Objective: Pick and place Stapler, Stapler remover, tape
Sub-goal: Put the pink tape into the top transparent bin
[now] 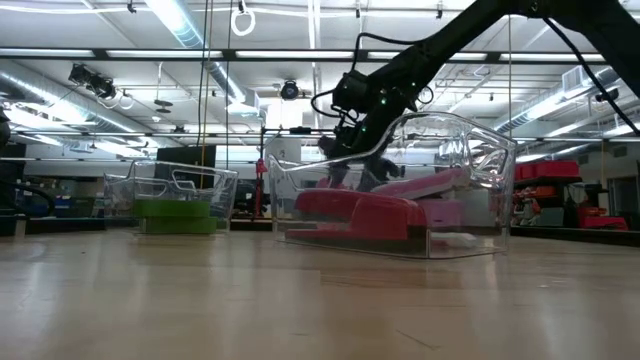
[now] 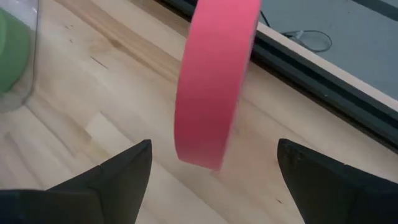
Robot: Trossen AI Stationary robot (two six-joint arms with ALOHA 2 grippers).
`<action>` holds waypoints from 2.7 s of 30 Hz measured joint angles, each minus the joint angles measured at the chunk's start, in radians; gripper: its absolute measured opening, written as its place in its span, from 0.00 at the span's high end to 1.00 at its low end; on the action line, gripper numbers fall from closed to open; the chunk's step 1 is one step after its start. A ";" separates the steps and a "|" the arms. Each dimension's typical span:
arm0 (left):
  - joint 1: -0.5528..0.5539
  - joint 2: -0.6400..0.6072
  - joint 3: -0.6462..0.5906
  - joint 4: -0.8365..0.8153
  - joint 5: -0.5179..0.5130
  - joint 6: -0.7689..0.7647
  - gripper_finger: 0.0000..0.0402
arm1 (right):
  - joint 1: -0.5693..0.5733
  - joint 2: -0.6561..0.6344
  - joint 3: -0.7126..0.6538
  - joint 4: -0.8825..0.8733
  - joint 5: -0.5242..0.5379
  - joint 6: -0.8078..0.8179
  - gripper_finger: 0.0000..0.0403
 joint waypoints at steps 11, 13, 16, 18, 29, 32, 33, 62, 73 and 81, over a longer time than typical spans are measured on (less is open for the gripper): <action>0.000 0.001 0.000 0.001 0.000 0.000 0.96 | -0.017 0.000 0.000 0.054 0.000 0.003 0.29; 0.000 0.001 0.000 0.002 -0.002 0.000 0.96 | -0.021 0.000 0.000 0.054 -0.002 0.004 0.33; 0.000 0.001 0.000 0.002 -0.017 0.000 0.96 | -0.026 0.000 0.000 0.049 -0.024 0.004 0.40; 0.000 0.001 0.000 0.002 -0.019 0.000 0.96 | -0.027 0.000 0.000 0.048 -0.035 0.004 0.45; 0.000 0.001 0.000 0.002 -0.026 0.000 0.96 | -0.027 0.000 0.000 0.048 -0.039 0.003 0.69; 0.000 0.001 0.000 0.002 -0.026 0.000 0.96 | -0.028 0.000 0.000 0.048 -0.042 -0.011 0.74; 0.000 0.001 0.000 0.002 -0.026 0.000 0.96 | -0.027 0.000 0.000 0.048 -0.042 -0.017 0.74; 0.000 0.001 0.000 0.007 -0.026 0.000 0.96 | -0.024 -0.245 0.000 0.150 -0.187 -0.146 0.77; 0.000 0.001 0.000 0.099 -0.026 0.001 0.96 | 0.040 -0.470 0.000 0.148 -0.240 -0.234 0.77; 0.000 0.001 0.000 0.144 -0.026 0.000 0.96 | 0.107 -0.611 0.000 0.148 -0.268 -0.238 0.77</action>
